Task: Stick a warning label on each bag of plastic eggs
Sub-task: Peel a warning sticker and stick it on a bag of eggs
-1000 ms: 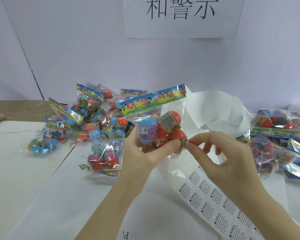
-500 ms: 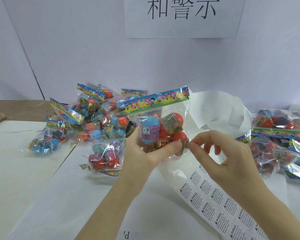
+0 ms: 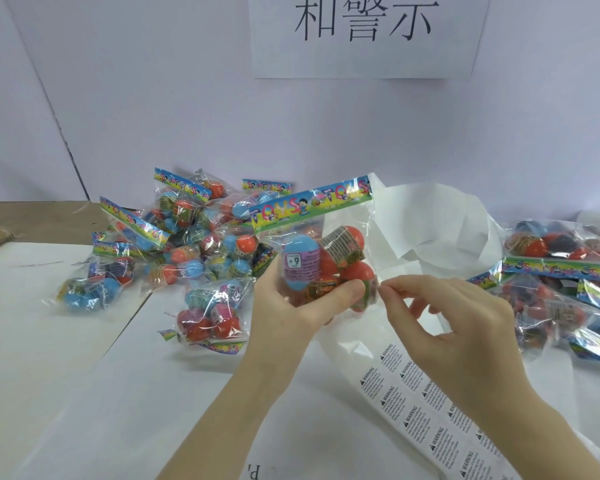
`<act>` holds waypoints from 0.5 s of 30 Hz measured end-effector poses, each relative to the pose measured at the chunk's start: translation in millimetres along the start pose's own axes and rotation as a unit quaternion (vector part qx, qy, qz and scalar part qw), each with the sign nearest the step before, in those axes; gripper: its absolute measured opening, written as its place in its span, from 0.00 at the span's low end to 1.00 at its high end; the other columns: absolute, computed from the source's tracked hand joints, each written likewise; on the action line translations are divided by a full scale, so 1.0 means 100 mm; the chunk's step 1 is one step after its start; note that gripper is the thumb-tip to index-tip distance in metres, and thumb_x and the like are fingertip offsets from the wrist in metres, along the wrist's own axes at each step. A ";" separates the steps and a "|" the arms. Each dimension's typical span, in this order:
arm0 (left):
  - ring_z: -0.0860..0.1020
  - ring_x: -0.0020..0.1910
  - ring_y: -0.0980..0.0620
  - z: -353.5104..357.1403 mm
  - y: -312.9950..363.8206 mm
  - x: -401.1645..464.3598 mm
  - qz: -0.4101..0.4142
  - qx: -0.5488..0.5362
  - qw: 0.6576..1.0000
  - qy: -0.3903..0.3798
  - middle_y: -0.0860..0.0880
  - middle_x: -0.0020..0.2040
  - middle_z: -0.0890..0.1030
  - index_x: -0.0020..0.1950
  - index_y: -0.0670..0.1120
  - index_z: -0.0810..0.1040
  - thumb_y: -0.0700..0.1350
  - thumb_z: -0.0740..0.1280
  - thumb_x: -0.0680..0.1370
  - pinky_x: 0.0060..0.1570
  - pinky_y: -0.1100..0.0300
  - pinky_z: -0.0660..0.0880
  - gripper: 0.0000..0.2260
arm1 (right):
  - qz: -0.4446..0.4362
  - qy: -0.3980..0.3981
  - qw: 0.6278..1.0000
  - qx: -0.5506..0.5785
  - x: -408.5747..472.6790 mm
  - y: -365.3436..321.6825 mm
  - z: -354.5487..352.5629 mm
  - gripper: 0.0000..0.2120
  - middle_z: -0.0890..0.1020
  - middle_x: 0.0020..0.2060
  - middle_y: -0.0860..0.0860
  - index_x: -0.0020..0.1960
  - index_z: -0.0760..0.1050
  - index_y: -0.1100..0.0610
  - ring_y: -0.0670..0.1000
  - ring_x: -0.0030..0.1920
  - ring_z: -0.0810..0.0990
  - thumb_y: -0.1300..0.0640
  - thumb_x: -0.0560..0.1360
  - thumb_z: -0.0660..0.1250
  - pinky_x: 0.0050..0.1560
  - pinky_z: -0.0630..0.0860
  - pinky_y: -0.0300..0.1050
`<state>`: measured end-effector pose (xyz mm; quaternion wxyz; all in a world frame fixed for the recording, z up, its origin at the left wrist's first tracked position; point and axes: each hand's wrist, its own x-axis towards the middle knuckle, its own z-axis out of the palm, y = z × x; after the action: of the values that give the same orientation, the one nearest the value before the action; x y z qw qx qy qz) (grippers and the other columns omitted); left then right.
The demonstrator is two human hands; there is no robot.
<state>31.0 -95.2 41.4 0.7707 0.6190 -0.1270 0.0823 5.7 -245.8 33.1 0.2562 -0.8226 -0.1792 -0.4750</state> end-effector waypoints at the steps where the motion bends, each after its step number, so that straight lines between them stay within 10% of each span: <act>1: 0.77 0.29 0.58 0.00 0.00 0.00 -0.003 0.003 1.000 0.003 0.50 0.34 0.83 0.48 0.39 0.80 0.41 0.76 0.59 0.29 0.68 0.72 0.20 | 0.002 -0.002 1.000 0.001 0.00 0.00 0.00 0.11 0.78 0.25 0.48 0.36 0.81 0.59 0.48 0.25 0.74 0.56 0.72 0.64 0.32 0.70 0.45; 15: 0.76 0.27 0.57 -0.04 0.03 0.04 -0.049 0.007 0.999 -0.015 0.52 0.30 0.81 0.43 0.43 0.79 0.40 0.79 0.56 0.27 0.68 0.72 0.18 | 0.029 -0.005 0.999 -0.015 0.03 0.03 -0.03 0.10 0.81 0.29 0.51 0.39 0.79 0.62 0.47 0.30 0.78 0.57 0.74 0.63 0.31 0.76 0.47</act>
<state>34.6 -90.4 44.4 0.7673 0.6312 -0.1073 0.0356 7.0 -249.9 36.2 0.2568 -0.8336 -0.1497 -0.4657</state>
